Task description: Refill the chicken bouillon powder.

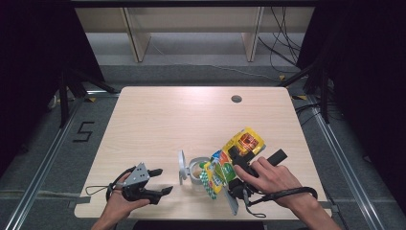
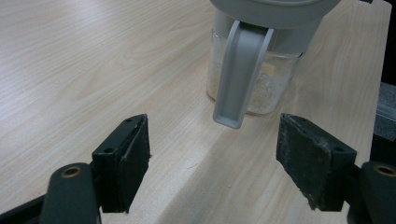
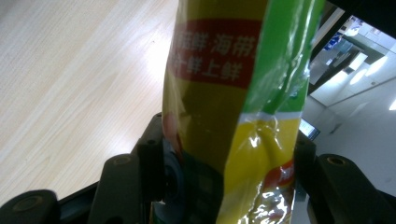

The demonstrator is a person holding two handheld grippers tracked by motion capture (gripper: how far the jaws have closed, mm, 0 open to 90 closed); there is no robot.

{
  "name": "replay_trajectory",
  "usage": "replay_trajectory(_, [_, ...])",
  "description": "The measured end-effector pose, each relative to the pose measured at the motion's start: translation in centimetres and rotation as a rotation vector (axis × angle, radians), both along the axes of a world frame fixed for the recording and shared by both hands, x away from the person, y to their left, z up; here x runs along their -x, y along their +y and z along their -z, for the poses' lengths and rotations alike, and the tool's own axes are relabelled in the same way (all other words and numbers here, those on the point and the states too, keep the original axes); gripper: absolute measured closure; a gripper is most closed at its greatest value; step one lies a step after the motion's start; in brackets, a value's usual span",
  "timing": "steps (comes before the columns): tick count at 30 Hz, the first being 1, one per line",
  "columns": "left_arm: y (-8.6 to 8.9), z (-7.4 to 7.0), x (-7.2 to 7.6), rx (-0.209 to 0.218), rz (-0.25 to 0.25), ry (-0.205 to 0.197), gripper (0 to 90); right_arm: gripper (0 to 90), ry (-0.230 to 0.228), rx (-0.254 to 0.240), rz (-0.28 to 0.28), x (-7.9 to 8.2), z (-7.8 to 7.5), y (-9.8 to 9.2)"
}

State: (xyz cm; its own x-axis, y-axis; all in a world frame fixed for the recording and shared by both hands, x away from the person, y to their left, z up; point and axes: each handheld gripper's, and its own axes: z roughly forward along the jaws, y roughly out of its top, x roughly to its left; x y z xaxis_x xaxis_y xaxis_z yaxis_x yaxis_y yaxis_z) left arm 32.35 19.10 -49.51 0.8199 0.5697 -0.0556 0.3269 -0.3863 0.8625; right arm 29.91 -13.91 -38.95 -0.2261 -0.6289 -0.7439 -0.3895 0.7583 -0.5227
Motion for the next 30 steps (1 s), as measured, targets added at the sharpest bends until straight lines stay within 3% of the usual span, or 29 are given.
replay_trajectory(2, [0.00,-0.01,0.00,-0.001,0.001,-0.001,25.5,48.5,-0.001,0.010,-0.001,-0.04,-0.03,0.02])
replay_trajectory(4, [-0.12,0.04,0.08,0.025,-0.002,0.004,25.5,48.5,0.001,0.010,-0.002,-0.07,-0.01,-0.01])
replay_trajectory(6, [-0.05,0.02,0.02,0.008,-0.002,0.002,25.5,48.6,0.002,0.008,0.000,-0.05,0.03,-0.08])
replay_trajectory(7, [-0.13,0.05,0.09,0.027,-0.002,0.006,25.5,48.5,0.006,-0.002,0.002,-0.05,0.10,-0.12])
replay_trajectory(11, [-0.19,0.05,0.11,0.033,-0.005,0.008,25.5,48.6,0.004,-0.001,0.001,-0.02,0.06,-0.19])
replay_trajectory(13, [0.01,-0.01,-0.01,-0.004,0.001,-0.002,25.5,48.6,0.006,-0.001,0.001,-0.01,0.08,-0.22])
replay_trajectory(16, [-0.11,0.03,0.06,0.021,-0.003,0.003,25.5,48.6,0.005,-0.001,0.001,0.01,0.07,-0.23])
replay_trajectory(17, [0.02,-0.01,-0.01,-0.004,0.001,-0.002,25.5,48.5,0.005,-0.001,0.000,0.00,0.07,-0.23])
replay_trajectory(18, [-0.11,0.02,0.09,0.025,-0.003,0.005,25.5,48.5,0.006,-0.001,0.000,0.00,0.08,-0.23])
replay_trajectory(23, [-0.06,0.00,0.06,0.015,-0.003,0.004,25.5,48.6,0.004,-0.002,0.005,0.02,0.10,-0.25])
replay_trajectory(25, [-0.01,-0.01,0.03,0.001,-0.001,-0.001,25.5,48.6,0.006,-0.033,0.038,0.15,0.27,-0.49])
replay_trajectory(26, [0.00,-0.01,0.01,-0.001,0.001,0.000,25.5,48.6,0.004,0.002,0.002,0.01,0.08,-0.22])
replay_trajectory(28, [0.03,-0.02,-0.02,-0.001,0.000,-0.002,25.5,48.5,0.004,-0.003,0.005,0.06,0.10,-0.28])
replay_trajectory(29, [-0.14,0.03,0.12,0.035,-0.008,0.008,25.5,48.6,0.004,-0.002,0.005,0.06,0.08,-0.28])
replay_trajectory(30, [-0.08,0.02,0.11,0.028,-0.012,0.008,25.5,48.6,0.004,-0.001,0.004,0.07,0.08,-0.29])
